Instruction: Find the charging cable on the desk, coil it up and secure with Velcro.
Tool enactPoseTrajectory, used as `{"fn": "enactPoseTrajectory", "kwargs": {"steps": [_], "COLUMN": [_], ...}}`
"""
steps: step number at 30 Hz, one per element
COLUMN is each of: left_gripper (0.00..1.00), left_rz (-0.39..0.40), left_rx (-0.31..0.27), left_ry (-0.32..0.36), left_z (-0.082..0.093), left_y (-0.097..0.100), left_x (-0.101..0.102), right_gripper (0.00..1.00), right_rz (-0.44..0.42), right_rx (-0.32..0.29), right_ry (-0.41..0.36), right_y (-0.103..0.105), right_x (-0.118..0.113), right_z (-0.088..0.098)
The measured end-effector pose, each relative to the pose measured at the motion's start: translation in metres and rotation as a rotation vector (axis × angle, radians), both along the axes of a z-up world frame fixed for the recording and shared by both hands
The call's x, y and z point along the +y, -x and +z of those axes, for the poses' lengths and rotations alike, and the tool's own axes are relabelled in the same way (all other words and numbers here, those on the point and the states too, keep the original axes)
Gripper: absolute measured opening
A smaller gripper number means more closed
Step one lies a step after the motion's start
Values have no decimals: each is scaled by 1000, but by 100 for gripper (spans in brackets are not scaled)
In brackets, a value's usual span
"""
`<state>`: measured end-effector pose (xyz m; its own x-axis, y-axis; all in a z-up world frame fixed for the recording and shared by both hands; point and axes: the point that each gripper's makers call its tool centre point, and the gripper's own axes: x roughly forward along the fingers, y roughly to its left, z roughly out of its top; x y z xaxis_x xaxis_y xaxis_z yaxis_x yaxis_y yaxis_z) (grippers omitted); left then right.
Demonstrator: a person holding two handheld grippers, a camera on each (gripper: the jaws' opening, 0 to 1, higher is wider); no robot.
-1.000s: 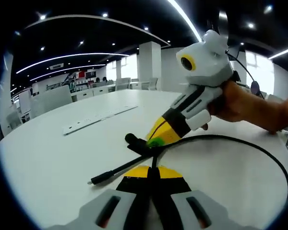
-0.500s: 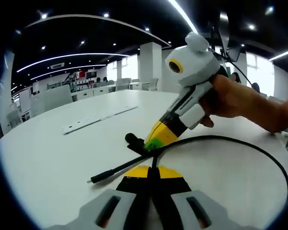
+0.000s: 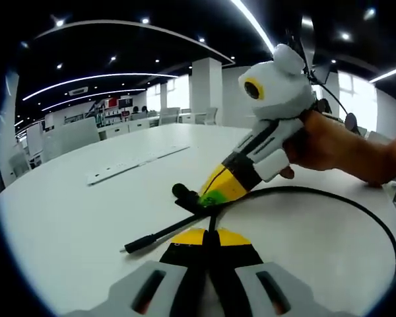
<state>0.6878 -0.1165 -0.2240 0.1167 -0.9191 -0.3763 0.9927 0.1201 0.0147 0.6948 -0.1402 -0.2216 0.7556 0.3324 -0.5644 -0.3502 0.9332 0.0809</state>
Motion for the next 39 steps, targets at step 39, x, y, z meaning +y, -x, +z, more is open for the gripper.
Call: {"fn": "enactPoseTrajectory", "kwargs": {"steps": [39], "left_gripper": [6], "left_rz": [42], "left_rx": [24], "left_ry": [7], "left_z": [0], "left_y": [0], "left_x": [0], "right_gripper": [13], "right_rz": [-40], "right_rx": [-24], "right_ry": [29], "right_y": [36], "right_x": [-25], "right_z": [-6]}}
